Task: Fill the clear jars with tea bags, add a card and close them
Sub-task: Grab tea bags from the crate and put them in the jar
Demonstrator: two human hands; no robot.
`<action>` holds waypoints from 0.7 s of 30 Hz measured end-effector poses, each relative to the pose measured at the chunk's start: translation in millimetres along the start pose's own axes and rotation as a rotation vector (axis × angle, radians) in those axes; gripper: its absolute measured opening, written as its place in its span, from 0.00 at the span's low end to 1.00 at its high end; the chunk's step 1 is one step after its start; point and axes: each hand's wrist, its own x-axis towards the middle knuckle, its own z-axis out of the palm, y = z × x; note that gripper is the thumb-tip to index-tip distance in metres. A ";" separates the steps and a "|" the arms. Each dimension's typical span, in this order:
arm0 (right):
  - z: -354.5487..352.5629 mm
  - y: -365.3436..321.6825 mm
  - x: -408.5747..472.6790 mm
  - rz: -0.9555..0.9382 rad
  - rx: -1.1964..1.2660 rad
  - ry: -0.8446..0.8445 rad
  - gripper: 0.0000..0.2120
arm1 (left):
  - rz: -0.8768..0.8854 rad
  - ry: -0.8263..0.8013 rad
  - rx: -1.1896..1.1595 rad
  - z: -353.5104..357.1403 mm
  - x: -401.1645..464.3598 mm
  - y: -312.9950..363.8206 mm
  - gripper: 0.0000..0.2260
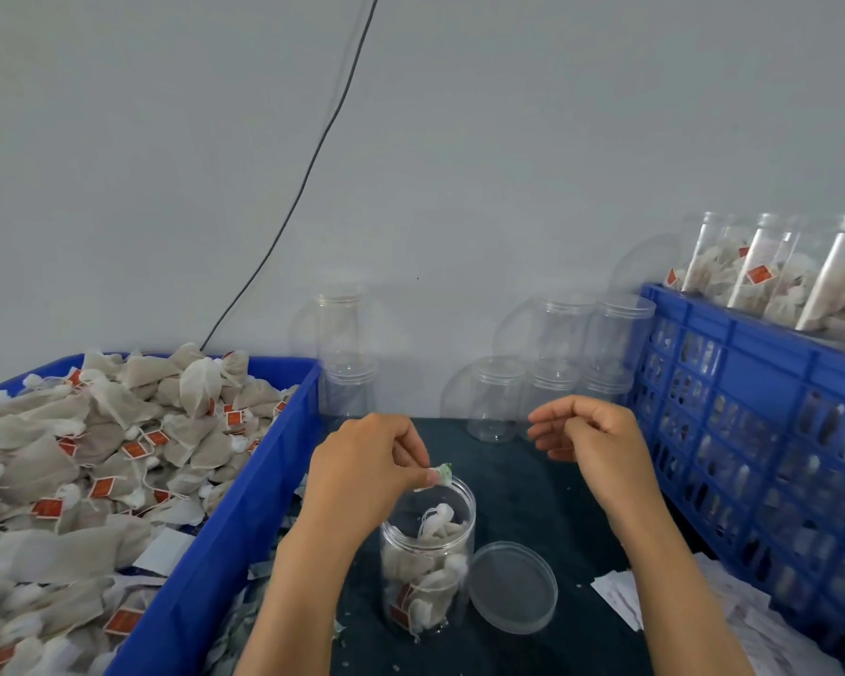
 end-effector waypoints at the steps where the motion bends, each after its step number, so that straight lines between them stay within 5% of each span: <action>1: -3.6 1.2 1.1 0.011 0.002 0.024 0.20 | -0.007 -0.021 0.016 -0.6 -0.3 -1.1 0.10; 10: -32.5 27.5 15.1 0.148 -0.174 0.066 0.20 | 0.031 0.005 -0.013 -0.5 4.4 -14.9 0.12; 15: -54.7 48.8 14.7 0.269 -0.285 0.049 0.18 | -0.005 -0.327 -0.183 5.1 4.4 -14.9 0.35; 21: -62.2 78.2 4.7 0.398 -0.376 -0.025 0.15 | 0.077 -0.640 -0.055 13.8 -2.1 -6.2 0.51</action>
